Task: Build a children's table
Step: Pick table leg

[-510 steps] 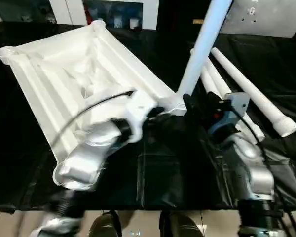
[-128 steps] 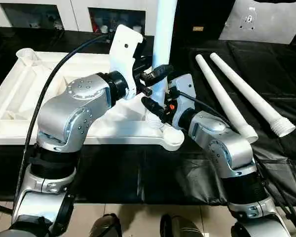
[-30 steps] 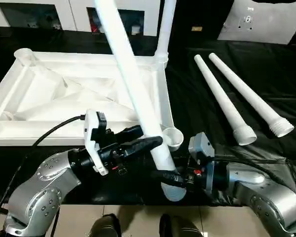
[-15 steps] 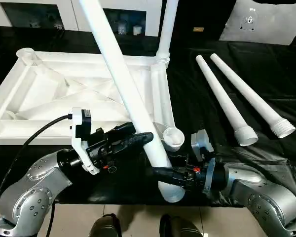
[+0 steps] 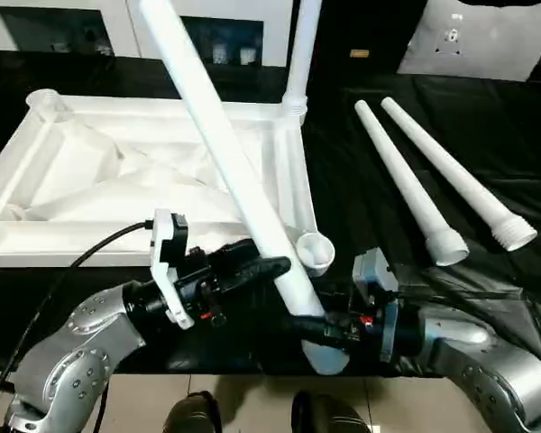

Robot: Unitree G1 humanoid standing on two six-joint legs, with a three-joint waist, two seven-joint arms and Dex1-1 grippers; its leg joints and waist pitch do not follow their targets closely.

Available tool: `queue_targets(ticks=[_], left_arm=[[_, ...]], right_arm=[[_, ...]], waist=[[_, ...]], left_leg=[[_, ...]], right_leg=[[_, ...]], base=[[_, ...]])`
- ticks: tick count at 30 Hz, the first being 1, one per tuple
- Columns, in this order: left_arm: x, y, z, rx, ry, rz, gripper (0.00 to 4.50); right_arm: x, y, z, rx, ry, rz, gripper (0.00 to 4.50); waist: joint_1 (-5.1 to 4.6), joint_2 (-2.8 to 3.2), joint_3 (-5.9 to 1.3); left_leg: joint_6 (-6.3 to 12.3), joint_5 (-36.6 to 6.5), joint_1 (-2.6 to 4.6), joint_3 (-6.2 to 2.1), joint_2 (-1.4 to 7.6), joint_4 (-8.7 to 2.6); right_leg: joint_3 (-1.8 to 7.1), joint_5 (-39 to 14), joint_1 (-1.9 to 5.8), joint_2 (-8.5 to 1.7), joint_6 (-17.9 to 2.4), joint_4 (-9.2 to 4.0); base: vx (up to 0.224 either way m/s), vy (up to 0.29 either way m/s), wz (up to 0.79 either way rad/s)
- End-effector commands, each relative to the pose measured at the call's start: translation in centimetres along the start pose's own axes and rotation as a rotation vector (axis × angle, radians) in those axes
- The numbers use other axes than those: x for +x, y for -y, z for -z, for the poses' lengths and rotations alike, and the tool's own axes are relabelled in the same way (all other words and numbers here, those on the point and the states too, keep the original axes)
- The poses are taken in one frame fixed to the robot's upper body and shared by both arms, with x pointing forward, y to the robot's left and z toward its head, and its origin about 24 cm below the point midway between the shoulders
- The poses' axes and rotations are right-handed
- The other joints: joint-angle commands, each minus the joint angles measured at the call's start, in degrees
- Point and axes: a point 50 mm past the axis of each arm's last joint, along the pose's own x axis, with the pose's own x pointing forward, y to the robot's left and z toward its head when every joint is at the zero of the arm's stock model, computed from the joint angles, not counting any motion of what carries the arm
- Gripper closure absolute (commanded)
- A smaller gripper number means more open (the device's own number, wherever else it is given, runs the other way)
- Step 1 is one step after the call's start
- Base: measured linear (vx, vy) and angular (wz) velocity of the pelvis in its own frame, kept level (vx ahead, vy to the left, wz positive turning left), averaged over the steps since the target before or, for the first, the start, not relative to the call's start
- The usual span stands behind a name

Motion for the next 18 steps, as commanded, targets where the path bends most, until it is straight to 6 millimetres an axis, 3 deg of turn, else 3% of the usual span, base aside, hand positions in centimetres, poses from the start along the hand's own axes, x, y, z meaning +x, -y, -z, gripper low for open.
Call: queue_targets(ticks=[1, 5, 7, 9, 11, 13, 14, 15, 17, 18], left_arm=[[0.8, 1.6, 2.5, -0.119, -0.111, 0.17, 1.68], [1.5, 0.3, 1.9, -0.09, -0.086, 0.169, 1.68], [1.8, -0.1, 1.9, -0.093, -0.094, 0.178, 1.68], [1.9, -0.3, 1.9, -0.087, -0.11, 0.182, 1.68], [2.4, -0.9, 2.1, -0.065, -0.14, 0.191, 1.68], [2.4, -1.0, 2.1, -0.064, -0.141, 0.193, 1.68], [2.4, -1.0, 2.1, -0.064, -0.141, 0.193, 1.68], [2.4, -1.0, 1.7, -0.064, -0.116, 0.195, 1.68], [2.2, -1.0, 1.3, -0.06, -0.098, 0.193, 1.68], [2.0, -1.0, 1.1, -0.059, -0.085, 0.193, 1.68]], right_arm=[[-1.2, 0.8, -2.7, -0.086, 0.111, 0.071, 2.62], [-1.6, 1.0, -3.1, -0.1, 0.118, 0.054, 2.62], [-1.7, 1.1, -3.2, -0.102, 0.12, 0.056, 2.62], [-1.8, 1.2, -3.2, -0.104, 0.12, 0.061, 2.62], [-2.0, 1.6, -3.3, -0.111, 0.122, 0.079, 2.62], [-2.0, 1.6, -3.3, -0.111, 0.122, 0.079, 2.62], [-2.0, 1.6, -3.3, -0.111, 0.122, 0.079, 2.62], [-2.1, 1.6, -3.6, -0.116, 0.143, 0.095, 2.62], [-2.2, 1.7, -4.0, -0.115, 0.169, 0.111, 2.62], [-2.3, 1.8, -4.2, -0.113, 0.19, 0.126, 2.62]], waist=[[0.05, 0.19, -3.63], [0.08, 0.18, -3.7], [0.24, 0.38, -3.74], [0.2, 0.09, -3.83], [0.13, 0.21, -3.95], [0.13, 0.19, -4.03], [0.02, 0.17, -4.1], [0.17, 1.11, -4.28], [0.07, 0.55, -4.33], [0.17, 0.79, -4.4]], left_leg=[[-0.07, -17.3, 1.67, -1.54, 2.78, -4.34], [-0.28, -17.8, 1.91, -1.59, 2.79, -4.42], [-0.32, -17.6, 2.15, -1.35, 2.82, -4.31], [-0.24, -17.1, 1.59, -1.53, 2.71, -4.39], [-0.07, -17.1, 1.9, -1.38, 2.62, -4.2], [-0.08, -16.6, 1.76, -1.53, 2.76, -4.29], [-0.04, -16.1, 1.6, -1.57, 2.8, -4.32], [-0.04, -15.8, 1.78, -1.59, 2.82, -4.23], [0.38, -15.4, 1.74, -1.32, 2.75, -4.1], [0.6, -15.1, 1.74, -1.26, 2.71, -4.03]], right_leg=[[2.89, -25.1, 2.24, -3.88, -6.5, -5.3], [2.94, -27.2, 2.03, -3.98, -5.5, -5.49], [3.0, -25.9, 1.87, -3.91, -6.0, -5.7], [2.81, -24.7, 2.48, -4.02, -6.7, -5.36], [2.89, -25.2, 2.23, -3.97, -6.3, -5.53], [2.85, -24.7, 2.46, -4.09, -6.5, -5.34], [2.81, -23.6, 2.61, -4.1, -7.0, -5.16], [2.82, -21.9, 2.55, -4.08, -7.8, -4.95], [2.84, -19.5, 2.63, -3.89, -9.1, -4.91], [2.84, -18.7, 2.65, -3.93, -9.7, -4.81]], base=[[0.0, 0.0, 0.0], [0.0, 0.0, 0.0], [0.0, 0.0, 0.0], [0.0, 0.0, 0.0], [0.0, 0.0, 0.0], [0.0, 0.0, 0.0], [0.0, 0.0, 0.0], [0.0, 0.0, 0.0], [0.0, 0.0, 0.0], [0.0, 0.0, 0.0]])
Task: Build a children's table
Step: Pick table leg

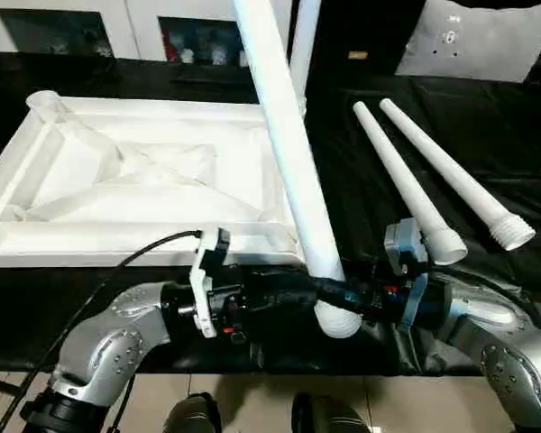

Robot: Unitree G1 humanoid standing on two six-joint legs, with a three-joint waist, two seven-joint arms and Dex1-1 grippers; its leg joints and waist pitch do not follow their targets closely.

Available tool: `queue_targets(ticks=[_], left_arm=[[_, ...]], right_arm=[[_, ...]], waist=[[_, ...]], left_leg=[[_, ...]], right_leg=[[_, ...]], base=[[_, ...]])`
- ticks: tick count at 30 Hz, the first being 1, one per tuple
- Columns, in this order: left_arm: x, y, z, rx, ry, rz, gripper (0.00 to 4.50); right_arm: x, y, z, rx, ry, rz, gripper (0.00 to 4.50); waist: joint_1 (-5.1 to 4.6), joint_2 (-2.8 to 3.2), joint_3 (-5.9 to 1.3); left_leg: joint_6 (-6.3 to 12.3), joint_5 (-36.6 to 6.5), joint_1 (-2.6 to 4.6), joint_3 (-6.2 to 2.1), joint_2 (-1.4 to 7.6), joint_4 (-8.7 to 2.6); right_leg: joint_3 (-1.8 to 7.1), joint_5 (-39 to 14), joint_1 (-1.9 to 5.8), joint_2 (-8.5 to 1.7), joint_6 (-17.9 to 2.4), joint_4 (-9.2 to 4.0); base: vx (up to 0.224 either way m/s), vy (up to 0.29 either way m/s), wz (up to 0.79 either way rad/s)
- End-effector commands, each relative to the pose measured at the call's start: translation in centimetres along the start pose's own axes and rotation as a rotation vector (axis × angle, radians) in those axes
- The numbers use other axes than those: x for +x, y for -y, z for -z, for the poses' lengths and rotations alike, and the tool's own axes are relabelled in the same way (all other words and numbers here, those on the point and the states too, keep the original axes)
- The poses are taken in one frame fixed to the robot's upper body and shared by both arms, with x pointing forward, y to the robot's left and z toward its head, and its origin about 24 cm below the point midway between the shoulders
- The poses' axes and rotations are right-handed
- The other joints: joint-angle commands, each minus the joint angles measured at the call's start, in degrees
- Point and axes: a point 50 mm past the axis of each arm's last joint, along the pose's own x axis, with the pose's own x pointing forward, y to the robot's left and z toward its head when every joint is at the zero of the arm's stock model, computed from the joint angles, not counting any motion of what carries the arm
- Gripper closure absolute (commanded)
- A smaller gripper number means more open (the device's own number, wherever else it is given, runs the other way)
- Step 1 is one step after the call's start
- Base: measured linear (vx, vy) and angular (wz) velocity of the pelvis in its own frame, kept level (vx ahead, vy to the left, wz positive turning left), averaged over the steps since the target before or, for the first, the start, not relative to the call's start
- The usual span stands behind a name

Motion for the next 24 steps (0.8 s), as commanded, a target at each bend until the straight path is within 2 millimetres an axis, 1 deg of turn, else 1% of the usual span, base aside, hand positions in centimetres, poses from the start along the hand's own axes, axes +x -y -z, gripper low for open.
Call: queue_targets(ticks=[1, 3, 4, 5, 6, 9, 10, 11, 12, 13, 14, 15, 16, 17, 18, 19, 20, 21, 22, 23, 24], left_arm=[[-0.3, 0.4, -0.8, 0.021, 0.034, 0.021, 1.68], [-1.1, 0.8, -1.5, 0.032, 0.066, 0.013, 1.68], [-1.3, 0.9, -1.7, 0.035, 0.072, 0.011, 1.68], [-1.8, 1.2, -2.1, 0.046, 0.087, 0.001, 1.68], [-2.2, 1.4, -2.4, 0.056, 0.099, -0.008, 1.68], [-3.1, 1.5, -3.4, 0.091, 0.13, -0.06, 1.68], [-3.3, 1.5, -3.6, 0.104, 0.135, -0.076, 1.68], [-3.6, 1.2, -4.3, 0.141, 0.147, -0.129, 1.68], [-3.6, 1.2, -4.3, 0.141, 0.147, -0.129, 1.68], [-3.7, 0.9, -4.8, 0.169, 0.153, -0.17, 1.68], [-3.8, 0.1, -5.4, 0.236, 0.13, -0.275, 1.68], [-3.8, 0.1, -5.4, 0.236, 0.13, -0.275, 1.68], [-3.8, -0.4, -5.9, 0.281, 0.114, -0.346, 1.68], [-3.6, -0.7, -6.6, 0.34, 0.099, -0.399, 1.68], [-3.5, -1.2, -7.4, 0.381, 0.112, -0.461, 1.68], [-3.4, -1.3, -7.7, 0.392, 0.12, -0.48, 1.68], [-3.1, -1.7, -8.8, 0.468, 0.138, -0.55, 1.68], [-3.1, -1.8, -9.0, 0.483, 0.14, -0.563, 1.68], [-2.9, -2.1, -9.9, 0.561, 0.145, -0.624, 1.68], [-2.7, -2.4, -10.3, 0.593, 0.131, -0.669, 1.68], [-2.7, -2.6, -10.4, 0.595, 0.118, -0.703, 1.68]], right_arm=[[-0.3, 0.4, -1.3, -0.026, 0.064, 0.035, 2.62], [-0.4, 0.8, -1.7, -0.021, 0.089, 0.062, 2.62], [-0.4, 0.8, -1.7, -0.021, 0.093, 0.067, 2.62], [-0.4, 1.0, -1.8, -0.022, 0.099, 0.082, 2.62], [-0.3, 1.2, -1.8, -0.022, 0.105, 0.098, 2.62], [-0.2, 1.7, -2.1, -0.027, 0.12, 0.136, 2.62], [-0.1, 1.8, -2.2, -0.03, 0.124, 0.142, 2.62], [0.2, 2.0, -2.5, -0.035, 0.136, 0.153, 2.62], [0.2, 2.0, -2.5, -0.035, 0.136, 0.153, 2.62], [0.4, 2.0, -2.8, -0.036, 0.146, 0.156, 2.62], [0.8, 2.0, -3.2, -0.041, 0.157, 0.157, 2.62], [0.8, 2.0, -3.2, -0.041, 0.157, 0.157, 2.62], [1.0, 1.9, -3.4, -0.044, 0.163, 0.157, 2.62], [1.3, 1.8, -3.7, -0.044, 0.175, 0.149, 2.62], [1.8, 1.7, -3.9, -0.031, 0.196, 0.134, 2.62], [1.9, 1.6, -4.0, -0.025, 0.204, 0.128, 2.62], [2.5, 1.6, -4.1, -0.022, 0.216, 0.119, 2.62], [2.6, 1.6, -4.0, -0.023, 0.217, 0.119, 2.62], [3.1, 1.7, -3.9, -0.022, 0.221, 0.119, 2.62], [3.4, 1.9, -3.9, -0.018, 0.225, 0.118, 2.62], [3.6, 1.9, -3.8, -0.008, 0.231, 0.113, 2.62]], waist=[[0.14, 0.66, -4.27], [0.15, 0.66, -4.29], [0.12, 0.84, -4.24], [0.15, 0.69, -4.12], [0.13, 0.83, -4.06], [0.03, 0.79, -3.92], [0.03, 0.8, -3.92], [0.08, 0.86, -3.85], [0.0, 0.88, -3.83], [0.03, 0.85, -3.87], [0.06, 0.85, -3.87], [0.02, 0.87, -3.85], [0.09, 0.94, -3.9], [0.02, 0.86, -3.84], [-0.02, 0.81, -3.94], [-0.09, 0.82, -3.92], [0.0, 0.52, -3.98], [0.07, 0.63, -4.04], [0.05, 0.61, -4.12], [0.02, 0.74, -4.2], [-0.03, 0.7, -4.24]], left_leg=[[0.67, -14.8, 1.54, -1.34, 2.7, -4.09], [0.61, -14.6, 1.61, -1.33, 2.72, -4.06], [0.63, -14.6, 1.55, -1.37, 2.74, -4.11], [0.54, -15.4, 1.8, -1.25, 2.75, -4.06], [0.27, -15.6, 1.66, -1.34, 2.76, -4.18], [-0.04, -16.4, 1.77, -1.37, 2.7, -4.27], [-0.4, -17.0, 1.91, -1.38, 2.69, -4.22], [-0.62, -17.4, 1.97, -1.39, 2.71, -4.3], [-0.84, -17.9, 2.05, -1.43, 2.69, -4.33], [-0.9, -17.8, 1.99, -1.45, 2.66, -4.33], [-1.12, -17.9, 2.11, -1.45, 2.68, -4.37], [-1.22, -18.1, 2.11, -1.48, 2.71, -4.41], [-1.32, -18.1, 2.25, -1.48, 2.68, -4.32], [-1.41, -18.2, 2.13, -1.61, 2.76, -4.44], [-1.48, -18.0, 2.17, -1.6, 2.64, -4.37], [-1.54, -18.0, 2.05, -1.64, 2.68, -4.42], [-1.54, -17.9, 2.08, -1.67, 2.66, -4.39], [-1.55, -17.3, 2.05, -1.73, 2.6, -4.3], [-1.5, -16.8, 1.85, -1.8, 2.67, -4.38], [-1.49, -16.3, 1.95, -1.76, 2.72, -4.35], [-1.39, -15.9, 1.95, -1.69, 2.64, -4.26]], right_leg=[[2.8, -18.2, 2.67, -3.94, -10.0, -4.71], [2.66, -17.7, 2.69, -3.84, -10.6, -4.53], [2.63, -17.8, 2.76, -3.87, -10.8, -4.54], [2.62, -18.6, 2.51, -3.73, -10.7, -4.66], [2.57, -19.3, 2.64, -3.77, -10.7, -4.6], [2.52, -21.2, 2.43, -3.68, -10.0, -4.81], [2.54, -22.2, 2.4, -3.71, -9.6, -4.88], [2.57, -22.8, 2.28, -3.64, -9.0, -4.95], [2.55, -23.2, 2.17, -3.61, -8.7, -4.95], [2.56, -23.4, 2.29, -3.68, -8.4, -5.0], [2.59, -23.5, 2.17, -3.63, -8.1, -4.99], [2.63, -23.6, 2.13, -3.56, -7.7, -5.05], [2.62, -23.7, 2.08, -3.64, -7.6, -5.03], [2.61, -23.6, 2.21, -3.61, -7.1, -5.04], [2.62, -24.0, 2.22, -3.68, -6.6, -5.07], [2.62, -24.1, 2.31, -3.72, -6.5, -5.02], [2.58, -24.2, 2.24, -3.7, -6.3, -5.11], [2.62, -24.0, 2.34, -3.93, -6.4, -5.07], [2.6, -23.5, 2.54, -3.96, -6.4, -4.99], [2.59, -22.1, 2.41, -3.87, -6.6, -4.9], [2.66, -20.9, 2.46, -3.85, -6.8, -4.78]], base=[[0.0, 0.0, 0.0], [0.0, 0.0, 0.0], [0.0, 0.0, 0.0], [0.0, 0.0, 0.0], [0.0, 0.0, 0.0], [0.0, 0.0, 0.0], [0.0, 0.0, 0.0], [0.0, 0.0, 0.0], [0.0, 0.0, 0.0], [0.0, 0.0, 0.0], [0.0, 0.0, 0.0], [0.0, 0.0, 0.0], [0.0, 0.0, 0.0], [0.0, 0.0, 0.0], [0.0, 0.0, 0.0], [0.0, 0.0, 0.0], [0.0, 0.0, 0.0], [0.0, 0.0, 0.0], [0.0, 0.0, 0.0], [0.0, 0.0, 0.0], [0.0, 0.0, 0.0]])
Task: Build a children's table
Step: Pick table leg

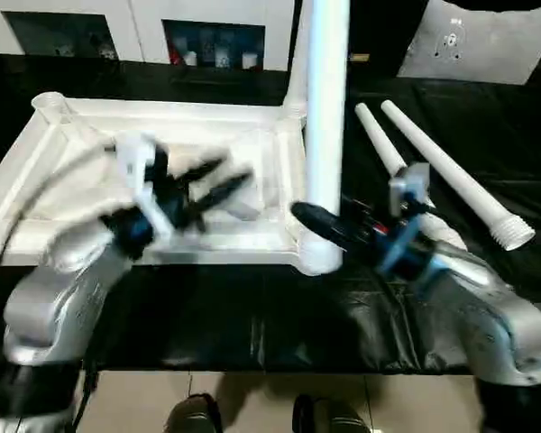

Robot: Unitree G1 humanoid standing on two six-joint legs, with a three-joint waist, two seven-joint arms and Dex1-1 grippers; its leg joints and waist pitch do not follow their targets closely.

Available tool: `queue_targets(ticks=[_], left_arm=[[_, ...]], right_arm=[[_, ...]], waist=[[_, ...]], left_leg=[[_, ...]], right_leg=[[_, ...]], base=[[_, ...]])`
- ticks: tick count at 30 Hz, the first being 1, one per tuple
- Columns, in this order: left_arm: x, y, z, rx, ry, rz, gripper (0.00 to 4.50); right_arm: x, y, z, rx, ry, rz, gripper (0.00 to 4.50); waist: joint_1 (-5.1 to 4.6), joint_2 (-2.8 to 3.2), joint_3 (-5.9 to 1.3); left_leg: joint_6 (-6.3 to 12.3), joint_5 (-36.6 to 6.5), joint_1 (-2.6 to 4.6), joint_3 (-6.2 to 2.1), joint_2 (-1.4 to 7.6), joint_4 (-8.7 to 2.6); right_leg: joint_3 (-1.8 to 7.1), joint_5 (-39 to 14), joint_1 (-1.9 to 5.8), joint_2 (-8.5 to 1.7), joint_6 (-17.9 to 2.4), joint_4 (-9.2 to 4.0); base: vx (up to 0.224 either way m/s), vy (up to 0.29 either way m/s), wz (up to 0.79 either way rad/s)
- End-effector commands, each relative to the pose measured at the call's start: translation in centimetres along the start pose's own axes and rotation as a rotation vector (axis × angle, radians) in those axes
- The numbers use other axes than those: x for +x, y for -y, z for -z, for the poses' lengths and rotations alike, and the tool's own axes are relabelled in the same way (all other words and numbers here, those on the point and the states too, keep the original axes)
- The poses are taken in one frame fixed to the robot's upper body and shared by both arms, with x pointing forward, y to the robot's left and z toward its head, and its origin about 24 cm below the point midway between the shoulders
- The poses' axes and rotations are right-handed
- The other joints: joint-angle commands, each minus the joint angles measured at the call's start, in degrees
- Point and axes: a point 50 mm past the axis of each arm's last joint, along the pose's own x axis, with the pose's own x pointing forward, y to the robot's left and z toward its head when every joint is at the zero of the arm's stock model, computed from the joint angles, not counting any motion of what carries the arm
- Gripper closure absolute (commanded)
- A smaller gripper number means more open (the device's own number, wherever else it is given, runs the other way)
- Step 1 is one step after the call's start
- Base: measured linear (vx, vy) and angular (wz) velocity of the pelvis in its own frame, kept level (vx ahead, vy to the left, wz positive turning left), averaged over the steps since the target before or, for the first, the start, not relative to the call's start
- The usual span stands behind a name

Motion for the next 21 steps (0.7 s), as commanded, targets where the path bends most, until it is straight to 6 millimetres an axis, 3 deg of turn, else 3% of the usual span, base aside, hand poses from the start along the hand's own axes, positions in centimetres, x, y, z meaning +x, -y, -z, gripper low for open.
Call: queue_targets(ticks=[1, 5, 6, 8, 11, 14, 16, 19, 21], left_arm=[[0.2, -0.3, 0.4, 0.036, -0.044, -0.058, 1.68], [1.3, -0.7, 0.3, 0.191, -0.075, -0.156, 1.68], [1.2, -1.3, 0.5, 0.303, -0.108, -0.243, 1.68], [1.0, -1.7, 0.6, 0.345, -0.124, -0.305, 1.68], [0.6, -2.2, 1.4, 0.349, -0.151, -0.41, 1.68], [0.2, -2.3, 2.0, 0.37, -0.186, -0.493, 1.68], [0.2, -2.2, 2.3, 0.329, -0.187, -0.514, 1.68], [0.5, -1.5, 3.6, 0.09, -0.145, -0.583, 1.68], [0.4, -0.9, 4.6, -0.045, -0.122, -0.605, 1.68]], right_arm=[[0.2, 0.2, 0.0, -0.005, 0.009, 0.007, 2.62], [0.7, 0.3, 0.3, 0.028, 0.011, -0.013, 2.62], [0.7, 0.4, 0.3, 0.026, 0.004, -0.012, 2.62], [0.7, 0.4, 0.3, 0.024, 0.0, -0.012, 2.62], [0.6, 0.5, 0.4, 0.022, -0.005, -0.009, 2.62], [0.5, 0.5, 0.5, 0.013, -0.01, -0.006, 2.62], [0.5, 0.6, 0.5, 0.01, -0.012, -0.006, 2.62], [0.6, 0.6, 0.6, 0.005, -0.017, -0.005, 2.62], [0.6, 0.6, 0.6, -0.002, -0.022, -0.002, 2.62]], waist=[[-0.02, 0.61, -4.35], [0.02, 0.42, -4.62], [0.01, 0.42, -4.64], [-0.03, 0.41, -4.67], [0.01, 0.45, -4.61], [-0.05, 0.35, -4.33], [-0.12, 0.27, -4.19], [0.02, 0.09, -4.0], [0.16, 0.09, -4.08]], left_leg=[[-1.31, -15.5, 1.51, -1.63, 2.6, -4.22], [0.16, -11.9, 1.29, -1.52, 2.68, -4.03], [0.54, -11.3, 1.26, -1.46, 2.76, -4.01], [1.0, -10.5, 1.14, -1.44, 2.68, -3.91], [1.0, -10.7, 1.14, -1.39, 2.66, -3.87], [0.73, -12.5, 1.2, -1.48, 2.68, -4.01], [0.4, -13.4, 1.16, -1.49, 2.67, -4.02], [0.34, -14.4, 1.18, -1.38, 2.61, -3.92], [0.67, -14.9, 1.02, -1.58, 2.56, -3.99]], right_leg=[[2.72, -20.1, 2.19, -3.83, -7.1, -4.55], [2.7, -14.1, 2.48, -3.75, -9.1, -4.11], [2.71, -13.1, 2.51, -3.73, -9.2, -4.08], [2.69, -11.9, 2.65, -3.76, -9.2, -3.88], [2.63, -13.2, 2.59, -3.85, -9.8, -4.0], [2.56, -16.4, 2.39, -3.82, -9.2, -4.36], [2.57, -18.2, 2.31, -3.89, -8.8, -4.54], [2.58, -20.2, 2.08, -4.05, -9.3, -5.14], [2.46, -21.3, 2.13, -3.96, -8.6, -5.18]], base=[[0.0, 0.0, 0.0], [0.0, 0.0, 0.0], [0.0, 0.0, 0.0], [0.0, 0.0, 0.0], [0.0, 0.0, 0.0], [0.0, 0.0, 0.0], [0.0, 0.0, 0.0], [0.0, 0.0, 0.0], [0.0, 0.0, 0.0]])
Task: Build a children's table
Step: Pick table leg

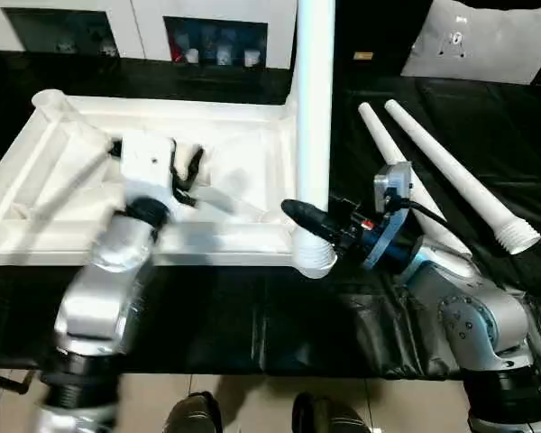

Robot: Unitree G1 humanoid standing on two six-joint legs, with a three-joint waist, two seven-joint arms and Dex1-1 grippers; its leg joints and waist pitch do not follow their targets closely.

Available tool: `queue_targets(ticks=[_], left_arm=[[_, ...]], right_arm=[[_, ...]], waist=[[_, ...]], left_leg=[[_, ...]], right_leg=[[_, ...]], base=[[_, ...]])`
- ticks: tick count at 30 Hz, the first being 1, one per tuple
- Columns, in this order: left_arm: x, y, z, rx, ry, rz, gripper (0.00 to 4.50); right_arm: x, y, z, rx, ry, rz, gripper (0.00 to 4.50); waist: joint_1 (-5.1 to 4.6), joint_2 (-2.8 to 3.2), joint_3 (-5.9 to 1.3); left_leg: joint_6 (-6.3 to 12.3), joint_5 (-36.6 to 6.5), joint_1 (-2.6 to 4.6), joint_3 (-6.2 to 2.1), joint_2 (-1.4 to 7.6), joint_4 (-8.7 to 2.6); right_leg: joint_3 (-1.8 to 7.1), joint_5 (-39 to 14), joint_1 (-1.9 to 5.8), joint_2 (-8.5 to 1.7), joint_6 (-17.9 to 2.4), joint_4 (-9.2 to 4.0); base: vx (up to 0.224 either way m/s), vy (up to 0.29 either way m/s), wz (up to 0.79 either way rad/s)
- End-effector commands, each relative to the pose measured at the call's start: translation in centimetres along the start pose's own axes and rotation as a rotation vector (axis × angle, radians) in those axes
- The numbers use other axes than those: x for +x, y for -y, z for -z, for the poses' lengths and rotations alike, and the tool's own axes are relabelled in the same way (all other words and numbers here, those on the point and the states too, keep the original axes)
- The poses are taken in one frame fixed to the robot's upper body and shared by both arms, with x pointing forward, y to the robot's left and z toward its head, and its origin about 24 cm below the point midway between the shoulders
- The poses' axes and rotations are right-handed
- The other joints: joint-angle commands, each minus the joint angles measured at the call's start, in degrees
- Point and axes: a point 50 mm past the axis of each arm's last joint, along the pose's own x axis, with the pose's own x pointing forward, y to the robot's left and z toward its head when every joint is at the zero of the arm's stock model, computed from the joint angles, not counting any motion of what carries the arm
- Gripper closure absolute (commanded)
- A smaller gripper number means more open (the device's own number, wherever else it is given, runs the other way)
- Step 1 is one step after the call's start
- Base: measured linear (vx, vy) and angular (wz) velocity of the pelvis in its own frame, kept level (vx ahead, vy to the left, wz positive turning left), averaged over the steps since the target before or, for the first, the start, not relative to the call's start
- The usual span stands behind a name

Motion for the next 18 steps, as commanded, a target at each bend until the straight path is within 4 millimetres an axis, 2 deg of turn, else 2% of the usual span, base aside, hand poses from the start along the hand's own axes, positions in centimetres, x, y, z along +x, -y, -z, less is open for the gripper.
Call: queue_targets(ticks=[1, 3, 5, 8, 13, 18], left_arm=[[-0.35, -0.08, 0.75, -0.095, -0.011, -0.024, 1.68], [-0.69, 0.18, 1.35, -0.139, -0.004, -0.016, 1.68], [-0.78, 0.18, 1.21, -0.131, 0.015, -0.021, 1.68], [-0.79, 0.42, 1.09, -0.107, 0.021, 0.001, 1.68], [-0.79, 0.59, 0.97, -0.095, 0.029, 0.011, 1.68], [-0.7, 0.7, 0.61, -0.088, 0.045, 0.037, 1.68]], right_arm=[[-0.19, 0.08, -0.17, -0.027, 0.0, 0.002, 2.62], [-0.24, 0.06, -0.14, -0.03, -0.003, 0.003, 2.62], [-0.3, 0.05, -0.11, -0.032, -0.005, 0.003, 2.62], [-0.34, 0.05, -0.07, -0.037, -0.011, 0.0, 2.62], [-0.4, 0.07, -0.07, -0.04, -0.014, -0.004, 2.62], [-0.42, 0.12, 0.03, -0.018, -0.017, -0.022, 2.62]], waist=[[-0.01, 0.13, -4.16], [-0.08, -0.05, -4.16], [-0.06, -0.08, -4.47], [-0.06, -0.07, -4.5], [-0.08, -0.01, -4.39], [-0.14, -0.06, -4.15]], left_leg=[[0.82, -14.7, 1.22, -1.5, 2.52, -3.83], [1.48, -14.4, 1.02, -1.53, 2.53, -3.92], [2.13, -12.9, 0.85, -1.57, 2.52, -3.8], [3.25, -11.2, 0.72, -1.43, 2.58, -3.69], [3.38, -11.3, 0.77, -1.41, 2.67, -3.68], [2.69, -13.3, 0.92, -1.45, 2.69, -3.85]], right_leg=[[2.56, -21.1, 2.27, -3.94, -8.6, -5.16], [2.54, -20.8, 2.29, -3.84, -8.0, -5.25], [2.54, -18.9, 2.36, -3.8, -7.7, -5.06], [2.52, -15.7, 2.24, -3.68, -8.2, -4.76], [2.51, -15.8, 2.21, -3.74, -8.7, -4.74], [2.51, -19.1, 2.03, -3.8, -7.9, -5.1]], base=[[0.0, 0.0, 0.0], [0.0, 0.0, 0.0], [0.0, 0.0, 0.0], [0.0, 0.0, 0.0], [0.0, 0.0, 0.0], [0.0, 0.0, 0.0]])
